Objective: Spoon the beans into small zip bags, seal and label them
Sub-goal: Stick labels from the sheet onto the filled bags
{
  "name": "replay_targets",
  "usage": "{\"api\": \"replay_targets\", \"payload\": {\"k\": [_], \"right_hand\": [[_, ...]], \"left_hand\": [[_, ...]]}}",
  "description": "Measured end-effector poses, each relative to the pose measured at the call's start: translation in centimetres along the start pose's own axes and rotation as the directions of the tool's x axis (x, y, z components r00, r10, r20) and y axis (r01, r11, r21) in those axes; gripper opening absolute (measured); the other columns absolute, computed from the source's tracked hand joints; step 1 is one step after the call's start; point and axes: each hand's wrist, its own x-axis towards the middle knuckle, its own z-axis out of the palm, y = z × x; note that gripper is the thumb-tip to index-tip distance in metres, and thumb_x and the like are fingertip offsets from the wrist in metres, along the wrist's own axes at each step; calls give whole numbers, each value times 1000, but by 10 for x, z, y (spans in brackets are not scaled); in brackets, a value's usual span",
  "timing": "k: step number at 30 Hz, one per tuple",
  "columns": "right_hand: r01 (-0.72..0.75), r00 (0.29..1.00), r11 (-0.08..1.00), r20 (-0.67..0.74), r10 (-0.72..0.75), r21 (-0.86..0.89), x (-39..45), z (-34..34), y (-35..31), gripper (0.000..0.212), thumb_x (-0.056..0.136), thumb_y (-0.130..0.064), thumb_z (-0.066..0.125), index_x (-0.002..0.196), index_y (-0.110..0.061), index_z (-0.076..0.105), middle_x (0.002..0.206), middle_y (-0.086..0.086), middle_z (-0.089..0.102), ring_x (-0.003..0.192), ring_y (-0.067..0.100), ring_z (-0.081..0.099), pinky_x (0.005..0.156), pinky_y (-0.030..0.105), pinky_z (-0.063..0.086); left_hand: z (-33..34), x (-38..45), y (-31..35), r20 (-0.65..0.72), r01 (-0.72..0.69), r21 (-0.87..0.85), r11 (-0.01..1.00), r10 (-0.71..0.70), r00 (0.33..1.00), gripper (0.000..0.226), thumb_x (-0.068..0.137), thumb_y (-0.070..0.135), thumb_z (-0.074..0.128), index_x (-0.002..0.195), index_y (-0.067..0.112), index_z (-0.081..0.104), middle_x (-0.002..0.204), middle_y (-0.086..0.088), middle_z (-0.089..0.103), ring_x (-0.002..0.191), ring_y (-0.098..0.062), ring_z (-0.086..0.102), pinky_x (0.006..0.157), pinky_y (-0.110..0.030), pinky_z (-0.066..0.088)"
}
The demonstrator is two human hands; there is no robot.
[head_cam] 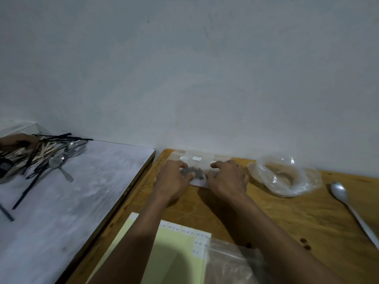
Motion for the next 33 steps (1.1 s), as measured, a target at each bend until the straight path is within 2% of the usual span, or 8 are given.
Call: {"api": "replay_targets", "payload": {"k": [6,12,15,18,21,26,29,33], "right_hand": [[46,999,987,5,-47,155,-60,-45,23,32,91,-39,66,119,-24,70,120,0,68,112,23,62,97,47,50],[79,989,991,118,-91,107,-110,-80,59,30,81,-45,74,106,-28,72,98,-14,67,91,11,63,91,38,54],[158,955,987,257,-145,-30,-132,-81,71,35,78,-53,74,108,-35,70,101,-18,68,98,6,59,100,38,44],[245,930,964,307,-204,-101,-147,-72,71,37,81,-52,70,115,-36,69,114,-15,67,117,12,49,97,41,27],[274,926,946,314,-210,-176,-150,-63,65,37,86,-46,68,121,-35,66,122,-7,61,122,19,40,93,41,25],[268,932,941,303,-199,-206,-141,-54,59,21,89,-40,65,107,-33,71,116,-4,56,116,20,38,90,42,27],[258,933,942,307,-186,-216,-134,-53,55,9,90,-34,64,96,-32,70,112,-5,53,114,20,37,90,42,27],[263,943,951,253,-217,-164,-123,-53,47,8,90,-30,60,84,-31,64,97,-10,52,109,17,39,80,38,22]], "left_hand": [[-9,-57,22,37,-66,-68,996,69,997,43,89,34,75,128,15,68,130,0,66,112,-13,60,88,-26,47],[-3,-113,37,149,-75,-106,992,90,985,47,87,37,76,127,15,67,127,0,66,110,-15,65,93,-36,56],[3,-135,36,257,-92,89,992,66,964,54,86,46,74,129,16,64,130,-1,65,114,-17,64,96,-37,53],[7,-152,32,286,-81,300,950,-9,958,54,81,55,74,122,20,64,124,0,62,110,-21,60,93,-41,52],[13,-159,29,259,-66,348,935,-28,966,52,81,57,72,118,21,62,124,-1,57,113,-22,55,93,-40,50],[20,-159,25,238,-51,269,962,-15,971,42,87,49,70,118,22,59,125,-1,53,115,-20,52,97,-40,48],[23,-161,25,221,-23,196,980,-21,975,33,88,42,71,110,22,58,120,0,53,113,-21,53,97,-42,47],[16,-156,28,124,82,-74,994,-73,990,19,88,27,74,88,25,56,95,3,62,91,-19,60,86,-42,53]]}}
